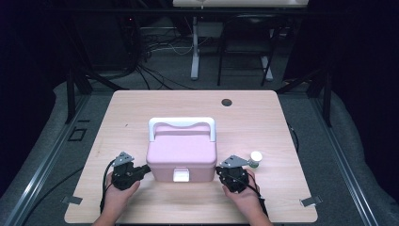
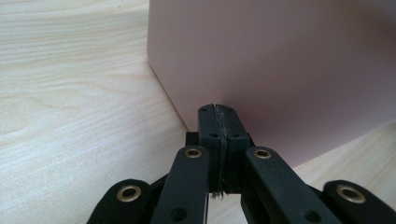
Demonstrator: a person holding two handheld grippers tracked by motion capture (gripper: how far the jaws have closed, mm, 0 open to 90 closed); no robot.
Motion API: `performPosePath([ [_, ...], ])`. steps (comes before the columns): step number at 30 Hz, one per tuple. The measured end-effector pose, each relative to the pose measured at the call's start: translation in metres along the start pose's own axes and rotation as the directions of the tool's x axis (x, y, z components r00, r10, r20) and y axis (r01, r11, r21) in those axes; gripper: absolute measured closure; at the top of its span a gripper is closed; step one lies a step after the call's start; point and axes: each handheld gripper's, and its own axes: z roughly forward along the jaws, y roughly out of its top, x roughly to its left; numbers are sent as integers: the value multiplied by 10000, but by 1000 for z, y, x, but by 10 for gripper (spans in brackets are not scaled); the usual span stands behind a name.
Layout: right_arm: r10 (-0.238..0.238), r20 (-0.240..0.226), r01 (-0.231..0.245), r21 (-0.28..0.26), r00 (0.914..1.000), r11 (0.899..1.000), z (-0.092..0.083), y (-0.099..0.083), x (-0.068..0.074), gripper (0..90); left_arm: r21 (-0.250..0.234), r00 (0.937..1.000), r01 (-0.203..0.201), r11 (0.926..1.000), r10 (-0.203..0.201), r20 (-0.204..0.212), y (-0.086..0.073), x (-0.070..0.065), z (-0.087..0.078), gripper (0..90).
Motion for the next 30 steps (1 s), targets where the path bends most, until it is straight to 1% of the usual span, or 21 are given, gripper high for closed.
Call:
performPosePath([
  [9, 73, -34, -72, 102, 10000, 9999, -5, -3, 1, 900, 116, 9999, -42, 9999, 40, 124, -3, -5, -3, 900],
  [12, -5, -61, 6, 148, 10000, 9999, -7, -4, 2, 900, 168, 9999, -53, 9998, 50, 161, -4, -7, -5, 900],
  [16, 80, -113, -78, 166, 9999, 9998, -9, -5, 3, 900, 165, 9998, -44, 9999, 41, 171, -6, -8, -7, 900],
  [20, 45, -118, -43, 172, 9999, 9998, -12, -7, 5, 900, 257, 9998, -64, 9996, 59, 191, -7, -10, -9, 900],
  [21, -24, -143, 27, 229, 9999, 9997, -13, -8, 5, 900, 304, 9997, -82, 9995, 75, 217, -7, -10, -10, 900],
  [23, -5, -144, 7, 157, 9999, 9999, -14, -9, 6, 900, 266, 9997, -54, 9996, 48, 239, -9, -12, -11, 900],
  [24, -65, -167, 69, 200, 9998, 9998, -15, -9, 6, 900, 285, 9997, -58, 9996, 51, 250, -9, -12, -11, 900],
  [30, -79, -184, 84, 276, 9998, 9996, -18, -11, 8, 900, 363, 9995, -90, 9993, 80, 290, -11, -14, -13, 900],
])
